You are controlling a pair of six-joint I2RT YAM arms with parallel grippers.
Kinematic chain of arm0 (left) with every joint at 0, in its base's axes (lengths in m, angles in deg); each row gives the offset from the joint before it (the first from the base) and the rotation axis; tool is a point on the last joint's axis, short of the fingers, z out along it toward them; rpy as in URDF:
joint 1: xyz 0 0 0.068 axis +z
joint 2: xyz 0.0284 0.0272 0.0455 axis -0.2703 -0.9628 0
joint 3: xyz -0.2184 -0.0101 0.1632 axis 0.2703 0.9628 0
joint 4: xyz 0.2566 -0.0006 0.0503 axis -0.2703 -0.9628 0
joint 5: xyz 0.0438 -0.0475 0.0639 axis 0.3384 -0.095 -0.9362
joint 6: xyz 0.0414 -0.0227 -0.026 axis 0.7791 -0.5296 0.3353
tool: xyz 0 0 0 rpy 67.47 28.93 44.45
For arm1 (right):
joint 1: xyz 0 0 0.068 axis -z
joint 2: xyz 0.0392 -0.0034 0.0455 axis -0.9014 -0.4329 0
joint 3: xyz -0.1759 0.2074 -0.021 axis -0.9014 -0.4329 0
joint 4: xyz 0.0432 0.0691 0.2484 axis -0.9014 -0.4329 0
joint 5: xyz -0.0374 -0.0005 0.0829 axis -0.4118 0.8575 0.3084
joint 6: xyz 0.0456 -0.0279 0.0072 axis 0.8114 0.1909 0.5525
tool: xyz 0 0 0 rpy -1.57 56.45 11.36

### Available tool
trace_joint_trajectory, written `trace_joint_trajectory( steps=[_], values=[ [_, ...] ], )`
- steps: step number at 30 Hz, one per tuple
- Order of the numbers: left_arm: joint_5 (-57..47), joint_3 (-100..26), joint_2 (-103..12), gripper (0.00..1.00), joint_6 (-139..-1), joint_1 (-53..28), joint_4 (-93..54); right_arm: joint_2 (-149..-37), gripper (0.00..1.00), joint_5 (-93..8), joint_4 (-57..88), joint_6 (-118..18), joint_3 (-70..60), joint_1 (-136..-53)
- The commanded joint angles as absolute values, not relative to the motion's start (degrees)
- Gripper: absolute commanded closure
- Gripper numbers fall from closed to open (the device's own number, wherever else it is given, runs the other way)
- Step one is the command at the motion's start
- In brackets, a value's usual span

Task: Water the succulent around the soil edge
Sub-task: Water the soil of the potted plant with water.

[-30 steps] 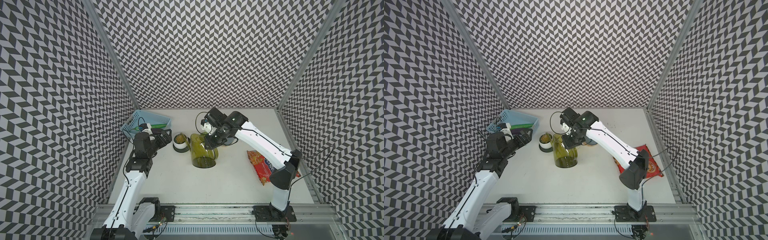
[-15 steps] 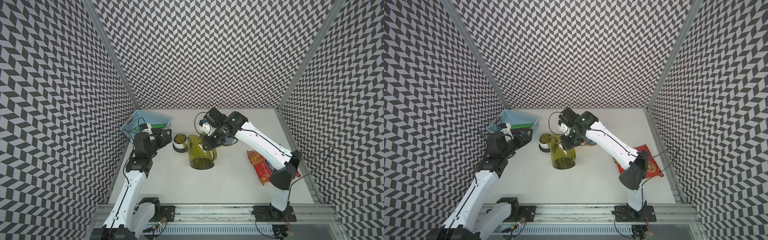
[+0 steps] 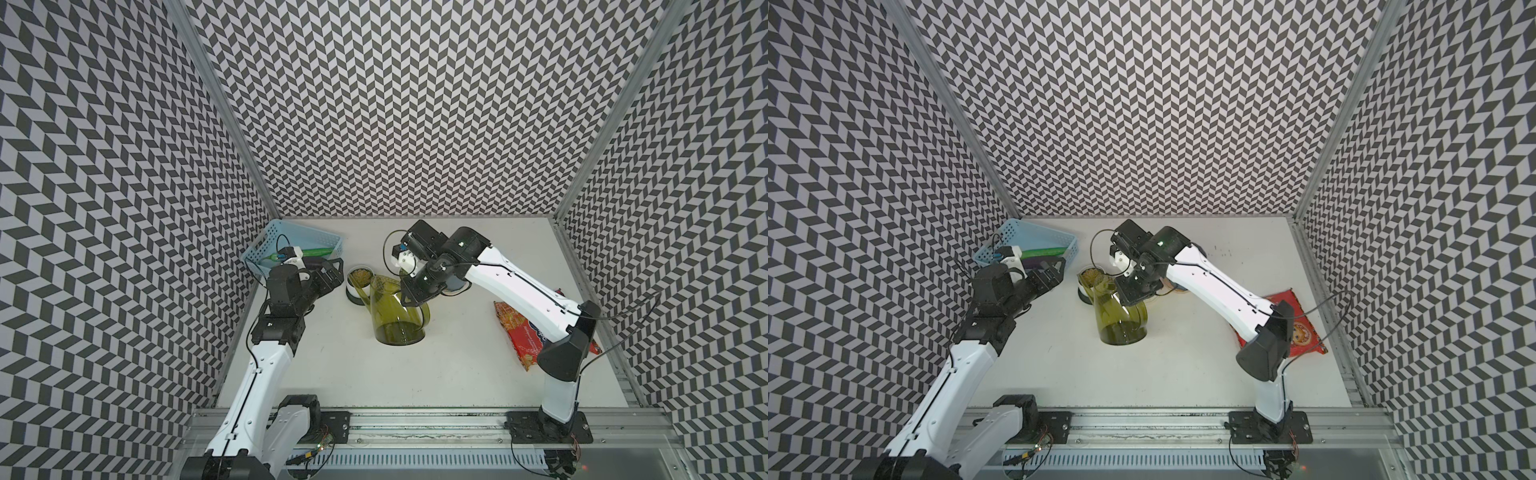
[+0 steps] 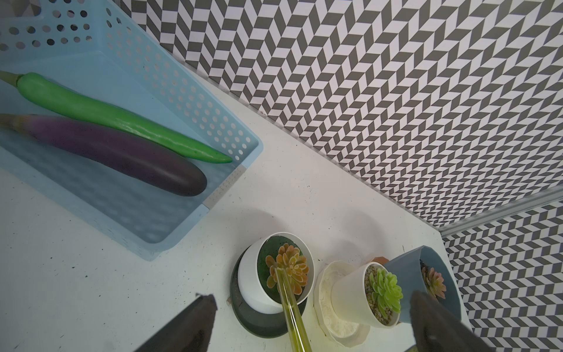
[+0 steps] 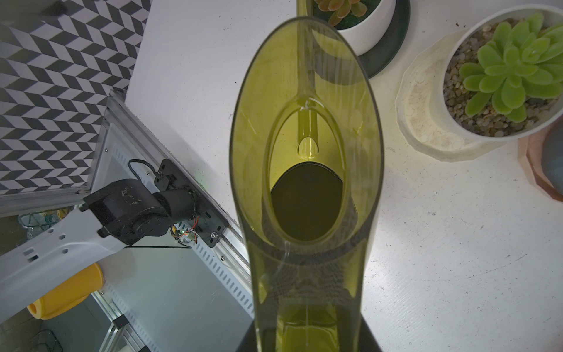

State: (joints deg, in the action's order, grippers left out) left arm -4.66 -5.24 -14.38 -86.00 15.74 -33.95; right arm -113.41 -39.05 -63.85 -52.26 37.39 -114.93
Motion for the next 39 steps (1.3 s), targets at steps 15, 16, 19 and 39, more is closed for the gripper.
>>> trace_joint_trajectory(
  steps=[15,16,19,39],
  values=[
    [-3.62,-4.95,-13.69,0.00,-87.28,15.75,-31.81,-107.95,1.00,-39.52,-61.55,-51.94,32.09,-116.35],
    [-3.55,-4.89,-13.68,0.00,-87.40,15.69,-31.73,-107.45,1.00,-39.66,-61.53,-51.74,31.57,-116.36],
    [-3.53,-4.94,-13.59,0.00,-87.59,15.69,-31.61,-105.99,1.00,-40.43,-61.51,-51.30,30.14,-116.37],
    [-3.62,-6.08,-12.83,0.00,-87.77,15.42,-32.94,-97.90,1.00,-45.40,-61.48,-49.49,23.32,-115.09]
  ],
)
